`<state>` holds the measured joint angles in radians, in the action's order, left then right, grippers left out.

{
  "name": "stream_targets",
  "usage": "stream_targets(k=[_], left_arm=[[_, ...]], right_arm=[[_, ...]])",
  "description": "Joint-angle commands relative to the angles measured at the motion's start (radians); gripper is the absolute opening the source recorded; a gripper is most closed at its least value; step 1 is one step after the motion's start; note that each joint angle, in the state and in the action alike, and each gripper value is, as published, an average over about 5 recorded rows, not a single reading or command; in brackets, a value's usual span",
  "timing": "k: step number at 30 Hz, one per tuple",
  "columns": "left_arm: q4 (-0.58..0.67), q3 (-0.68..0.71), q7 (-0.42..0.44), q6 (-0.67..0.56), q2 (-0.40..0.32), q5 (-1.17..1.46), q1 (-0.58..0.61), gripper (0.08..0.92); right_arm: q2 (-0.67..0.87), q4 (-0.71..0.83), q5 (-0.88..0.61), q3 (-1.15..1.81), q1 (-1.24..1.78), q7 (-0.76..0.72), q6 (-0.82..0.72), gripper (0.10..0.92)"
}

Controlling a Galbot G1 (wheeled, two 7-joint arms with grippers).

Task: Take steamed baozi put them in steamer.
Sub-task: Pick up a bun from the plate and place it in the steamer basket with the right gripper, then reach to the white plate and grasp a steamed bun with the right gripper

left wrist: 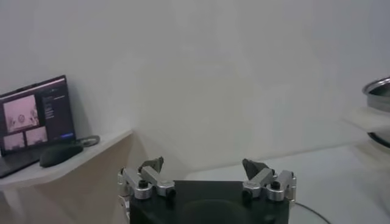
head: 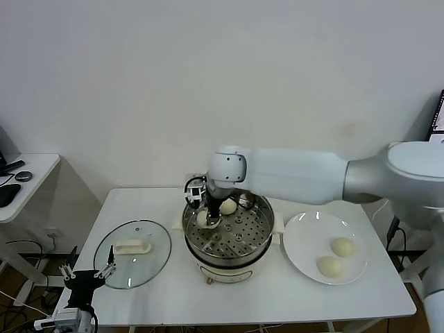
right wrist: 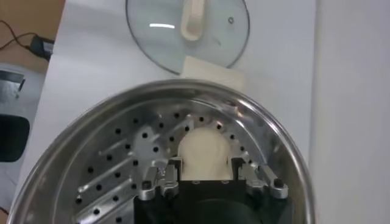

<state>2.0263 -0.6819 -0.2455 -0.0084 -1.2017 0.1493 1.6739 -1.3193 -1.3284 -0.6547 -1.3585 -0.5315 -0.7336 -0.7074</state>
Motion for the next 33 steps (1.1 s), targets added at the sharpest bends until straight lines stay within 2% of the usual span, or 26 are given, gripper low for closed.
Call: stream_targets(k=[1, 5, 8, 16, 20, 27, 33], left_arm=[[-0.003, 0.001, -0.001, -0.001, 0.000, -0.001, -0.001, 0.823], [0.000, 0.000, -0.001, 0.000, 0.001, -0.001, -0.001, 0.823], [0.000, -0.001, -0.001, 0.000, 0.002, -0.001, -0.001, 0.823], [-0.002, 0.004, 0.001, 0.001, 0.005, -0.001, -0.007, 0.823], [-0.003, 0.012, 0.004, 0.003, 0.009, -0.002, -0.015, 0.823], [-0.009, 0.033, 0.009, 0.006, 0.013, -0.006, -0.034, 0.823], [-0.012, 0.050, 0.011, 0.004, 0.014, -0.018, -0.036, 0.823]], right_arm=[[-0.056, 0.046, 0.000, 0.006, 0.056, 0.020, -0.018, 0.492], [-0.052, 0.049, 0.007, 0.009, 0.064, 0.025, -0.018, 0.500], [-0.037, 0.046, 0.011, 0.018, 0.058, 0.024, -0.017, 0.540], [0.096, -0.069, 0.017, 0.017, -0.114, -0.103, 0.012, 0.743], [0.251, -0.163, 0.056, -0.020, -0.237, -0.224, 0.063, 0.816], [0.593, -0.337, 0.271, -0.140, -0.397, -0.453, 0.271, 0.823], [0.871, -0.396, 0.467, -0.115, -0.267, -0.491, 0.404, 0.823]])
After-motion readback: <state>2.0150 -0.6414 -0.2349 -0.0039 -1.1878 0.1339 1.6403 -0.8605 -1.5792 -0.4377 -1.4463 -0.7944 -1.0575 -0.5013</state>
